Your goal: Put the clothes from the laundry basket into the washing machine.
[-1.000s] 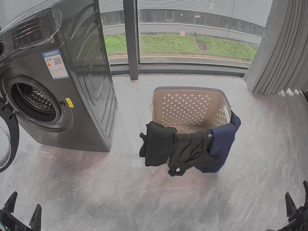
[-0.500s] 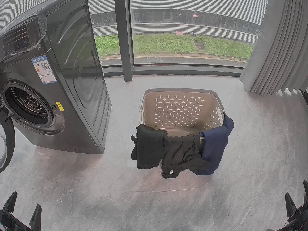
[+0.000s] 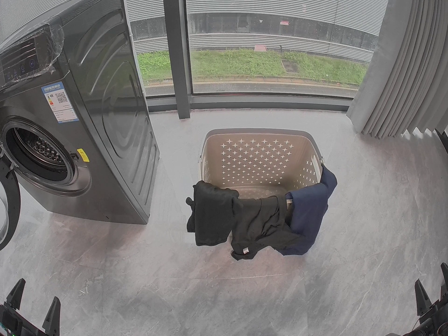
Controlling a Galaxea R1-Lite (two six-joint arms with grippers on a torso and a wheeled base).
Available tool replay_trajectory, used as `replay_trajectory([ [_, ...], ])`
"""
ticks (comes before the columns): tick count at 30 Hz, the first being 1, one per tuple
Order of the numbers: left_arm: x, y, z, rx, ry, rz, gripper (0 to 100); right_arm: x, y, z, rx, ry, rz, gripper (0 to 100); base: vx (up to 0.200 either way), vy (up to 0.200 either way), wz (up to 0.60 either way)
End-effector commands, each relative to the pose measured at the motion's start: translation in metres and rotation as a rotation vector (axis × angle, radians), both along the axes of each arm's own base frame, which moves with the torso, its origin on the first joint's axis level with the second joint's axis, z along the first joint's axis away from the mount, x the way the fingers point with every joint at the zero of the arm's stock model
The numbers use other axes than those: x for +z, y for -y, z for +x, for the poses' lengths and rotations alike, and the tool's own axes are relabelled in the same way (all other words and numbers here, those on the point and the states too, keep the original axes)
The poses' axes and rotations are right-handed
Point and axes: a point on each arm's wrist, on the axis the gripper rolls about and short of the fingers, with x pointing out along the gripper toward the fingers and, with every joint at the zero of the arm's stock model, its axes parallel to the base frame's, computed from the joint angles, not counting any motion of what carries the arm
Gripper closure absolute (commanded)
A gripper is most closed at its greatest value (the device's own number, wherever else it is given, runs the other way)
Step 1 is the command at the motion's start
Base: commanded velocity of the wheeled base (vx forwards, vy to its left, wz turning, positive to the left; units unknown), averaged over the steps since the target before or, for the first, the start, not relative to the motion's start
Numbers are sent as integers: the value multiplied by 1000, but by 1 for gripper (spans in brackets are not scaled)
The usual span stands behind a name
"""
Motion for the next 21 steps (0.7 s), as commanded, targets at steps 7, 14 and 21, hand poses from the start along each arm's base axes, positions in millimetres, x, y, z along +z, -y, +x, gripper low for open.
replay_trajectory([
  [7, -5, 0, 0, 0, 0, 0, 0, -5, 0, 0, 0, -1, 0, 0, 0, 0, 0],
  [14, -5, 0, 0, 0, 0, 0, 0, -5, 0, 0, 2, -1, 0, 0, 0, 0, 0],
  [21, -5, 0, 0, 0, 0, 0, 0, -5, 0, 0, 3, -1, 0, 0, 0, -171, 0],
])
